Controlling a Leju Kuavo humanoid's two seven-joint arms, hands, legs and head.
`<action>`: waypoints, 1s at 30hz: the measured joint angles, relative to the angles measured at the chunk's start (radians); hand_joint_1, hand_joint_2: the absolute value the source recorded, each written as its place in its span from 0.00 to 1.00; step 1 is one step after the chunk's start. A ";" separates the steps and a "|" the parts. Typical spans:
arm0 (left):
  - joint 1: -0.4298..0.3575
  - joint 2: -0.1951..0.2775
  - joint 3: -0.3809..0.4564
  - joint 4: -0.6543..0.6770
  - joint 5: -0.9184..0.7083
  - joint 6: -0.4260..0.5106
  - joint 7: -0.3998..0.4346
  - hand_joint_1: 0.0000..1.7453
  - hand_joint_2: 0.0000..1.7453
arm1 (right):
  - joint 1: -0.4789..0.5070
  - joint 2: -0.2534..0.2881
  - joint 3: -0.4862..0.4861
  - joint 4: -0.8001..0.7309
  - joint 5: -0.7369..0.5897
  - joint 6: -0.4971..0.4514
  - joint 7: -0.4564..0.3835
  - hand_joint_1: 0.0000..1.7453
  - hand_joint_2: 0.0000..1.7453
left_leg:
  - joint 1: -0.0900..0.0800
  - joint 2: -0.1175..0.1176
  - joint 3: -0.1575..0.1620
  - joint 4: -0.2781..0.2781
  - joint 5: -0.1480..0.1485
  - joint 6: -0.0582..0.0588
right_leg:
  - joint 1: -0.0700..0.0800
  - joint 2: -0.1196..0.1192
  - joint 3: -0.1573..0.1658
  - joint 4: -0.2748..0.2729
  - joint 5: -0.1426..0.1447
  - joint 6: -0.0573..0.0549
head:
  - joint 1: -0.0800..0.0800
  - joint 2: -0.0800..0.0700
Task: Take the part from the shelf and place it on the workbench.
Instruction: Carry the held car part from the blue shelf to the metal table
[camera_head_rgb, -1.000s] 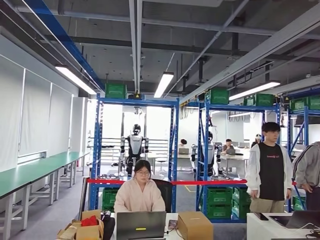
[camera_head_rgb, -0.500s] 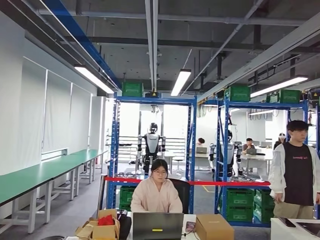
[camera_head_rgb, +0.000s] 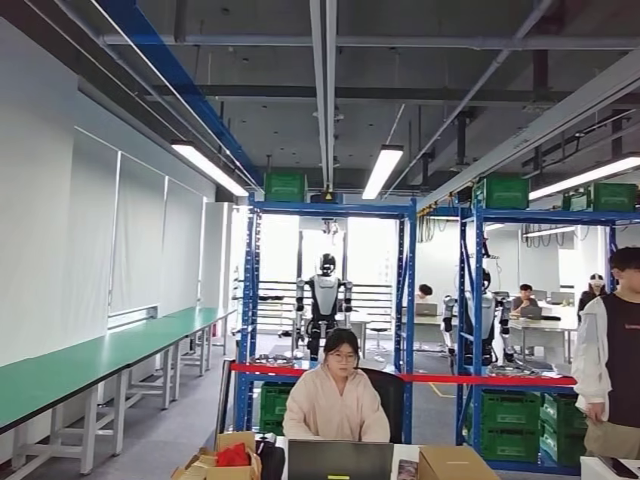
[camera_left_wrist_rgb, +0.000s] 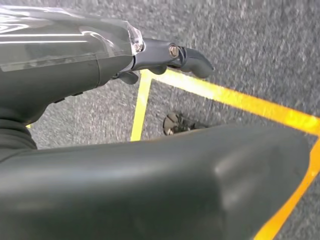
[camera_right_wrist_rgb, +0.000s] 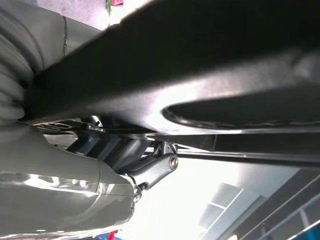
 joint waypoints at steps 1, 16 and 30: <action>0.001 0.000 0.000 0.000 0.000 0.000 0.000 0.00 1.00 | -0.001 0.000 -0.001 0.000 -0.001 0.000 0.000 1.00 1.00 | 0.002 0.000 0.004 -0.003 -0.002 0.006 | -0.001 -0.001 -0.003 0.011 -0.008 0.005 | 0.000 0.000; -0.002 0.001 0.000 0.000 -0.008 -0.002 -0.004 0.00 1.00 | 0.008 0.000 -0.010 -0.004 -0.005 0.003 -0.001 1.00 1.00 | 0.003 -0.005 0.083 -0.018 -0.071 -0.013 | 0.006 0.000 -0.102 0.026 0.075 -0.028 | -0.001 0.001; 0.003 0.005 0.000 0.000 -0.011 -0.002 -0.002 0.00 1.00 | 0.016 0.000 -0.013 -0.005 -0.010 0.007 -0.001 1.00 1.00 | -0.002 -0.001 -0.003 0.012 -0.009 0.001 | 0.003 0.000 0.013 0.010 -0.012 -0.004 | 0.000 0.000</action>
